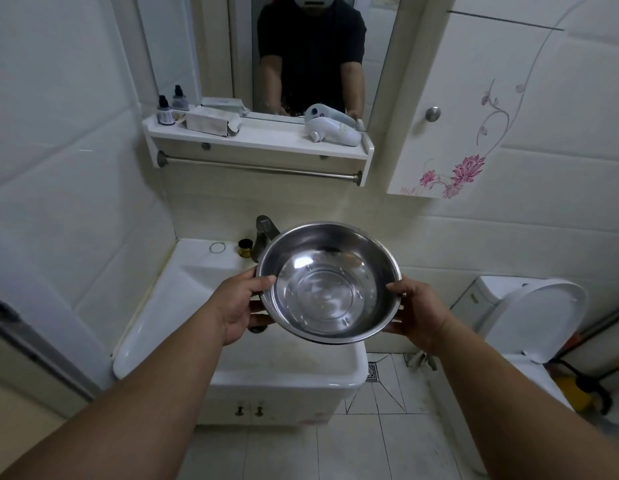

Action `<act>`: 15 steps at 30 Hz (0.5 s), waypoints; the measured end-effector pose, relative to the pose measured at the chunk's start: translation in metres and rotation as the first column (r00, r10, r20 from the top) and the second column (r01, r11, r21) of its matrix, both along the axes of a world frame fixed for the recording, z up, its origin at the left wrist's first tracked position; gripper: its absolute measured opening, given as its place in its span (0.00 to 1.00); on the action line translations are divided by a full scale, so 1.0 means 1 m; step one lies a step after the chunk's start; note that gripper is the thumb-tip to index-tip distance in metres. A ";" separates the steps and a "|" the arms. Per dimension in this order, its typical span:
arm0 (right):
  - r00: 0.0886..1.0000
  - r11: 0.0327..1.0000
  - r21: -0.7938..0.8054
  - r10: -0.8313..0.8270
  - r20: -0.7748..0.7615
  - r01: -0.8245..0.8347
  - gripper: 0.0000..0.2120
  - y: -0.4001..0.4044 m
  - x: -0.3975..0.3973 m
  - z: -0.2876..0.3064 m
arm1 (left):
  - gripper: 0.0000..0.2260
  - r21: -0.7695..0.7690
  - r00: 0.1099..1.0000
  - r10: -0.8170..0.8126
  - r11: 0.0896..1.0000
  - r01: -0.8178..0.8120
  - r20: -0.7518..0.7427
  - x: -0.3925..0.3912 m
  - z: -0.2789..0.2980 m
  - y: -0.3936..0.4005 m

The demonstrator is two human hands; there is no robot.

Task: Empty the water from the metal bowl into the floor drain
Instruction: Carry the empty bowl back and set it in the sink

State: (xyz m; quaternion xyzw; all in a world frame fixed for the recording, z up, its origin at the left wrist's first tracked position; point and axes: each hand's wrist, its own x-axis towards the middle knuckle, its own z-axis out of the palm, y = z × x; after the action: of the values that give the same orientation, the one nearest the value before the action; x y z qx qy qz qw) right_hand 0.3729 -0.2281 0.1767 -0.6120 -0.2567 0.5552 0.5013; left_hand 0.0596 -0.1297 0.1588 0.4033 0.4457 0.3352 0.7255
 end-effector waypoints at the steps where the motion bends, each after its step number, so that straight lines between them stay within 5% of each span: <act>1: 1.000 1.000 -0.004 -0.002 -0.002 0.002 0.12 0.001 -0.001 0.000 | 0.13 -0.001 1.000 0.001 1.000 -0.001 0.000 -0.001 -0.001 0.001; 15: 0.997 0.996 -0.078 0.043 -0.060 -0.048 0.15 0.012 -0.007 -0.031 | 0.11 -0.085 0.998 0.011 0.996 -0.016 -0.054 -0.006 -0.039 0.014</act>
State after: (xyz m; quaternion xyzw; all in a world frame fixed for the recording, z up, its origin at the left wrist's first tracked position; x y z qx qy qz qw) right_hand 0.3658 -0.2164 0.1458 -0.6089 -0.2335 0.5939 0.4712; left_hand 0.0535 -0.1162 0.1198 0.3777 0.4816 0.3098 0.7276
